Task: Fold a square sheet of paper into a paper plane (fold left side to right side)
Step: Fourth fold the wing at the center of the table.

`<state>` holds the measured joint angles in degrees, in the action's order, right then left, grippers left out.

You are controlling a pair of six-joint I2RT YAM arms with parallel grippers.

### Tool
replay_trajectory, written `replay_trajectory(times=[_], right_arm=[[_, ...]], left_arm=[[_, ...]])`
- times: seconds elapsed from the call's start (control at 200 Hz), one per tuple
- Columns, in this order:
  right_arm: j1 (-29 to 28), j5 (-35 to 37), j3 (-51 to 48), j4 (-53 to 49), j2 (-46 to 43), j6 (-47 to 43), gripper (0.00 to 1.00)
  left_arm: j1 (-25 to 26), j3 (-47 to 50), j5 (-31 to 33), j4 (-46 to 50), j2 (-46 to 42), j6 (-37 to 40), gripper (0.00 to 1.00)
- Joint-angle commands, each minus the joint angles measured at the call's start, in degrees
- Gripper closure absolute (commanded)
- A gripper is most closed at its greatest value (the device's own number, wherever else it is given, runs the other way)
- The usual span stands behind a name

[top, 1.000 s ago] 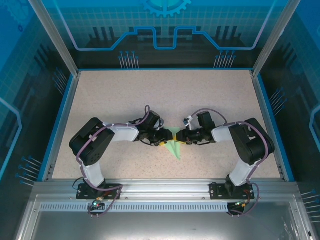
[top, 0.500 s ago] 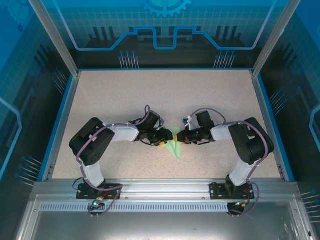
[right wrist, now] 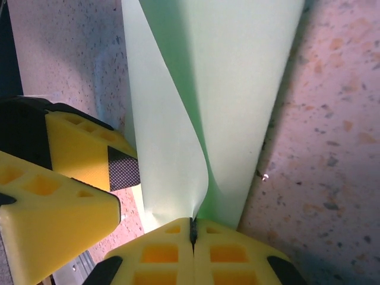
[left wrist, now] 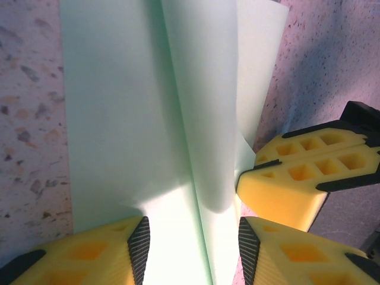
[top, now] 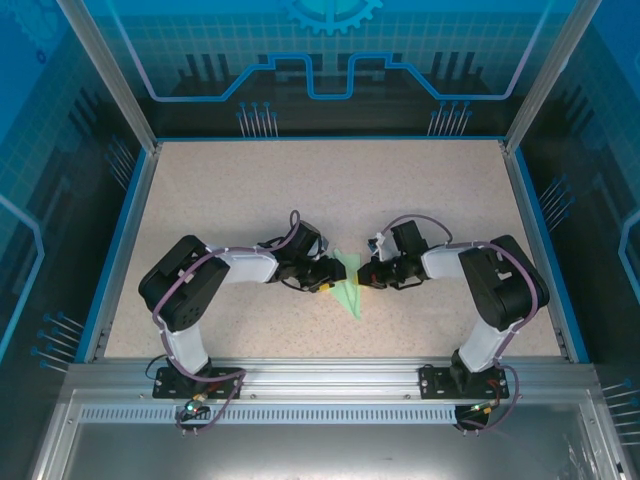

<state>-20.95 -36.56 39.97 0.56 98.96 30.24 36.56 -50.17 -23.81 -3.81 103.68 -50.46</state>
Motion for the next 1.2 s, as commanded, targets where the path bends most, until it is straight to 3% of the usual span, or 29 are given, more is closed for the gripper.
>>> replay_trajectory(times=[0.0, 1.195], right_arm=[[0.38, 1.31, 1.37, -3.23, -0.83, -2.05, 0.96], [0.74, 4.41, 3.19, -6.71, -0.55, -4.67, 0.96]], left_arm=[[0.24, 0.00, 1.75, 3.25, 2.17, 1.85, 0.53], [0.23, 0.50, 1.75, 3.21, 1.88, 1.95, 0.53]])
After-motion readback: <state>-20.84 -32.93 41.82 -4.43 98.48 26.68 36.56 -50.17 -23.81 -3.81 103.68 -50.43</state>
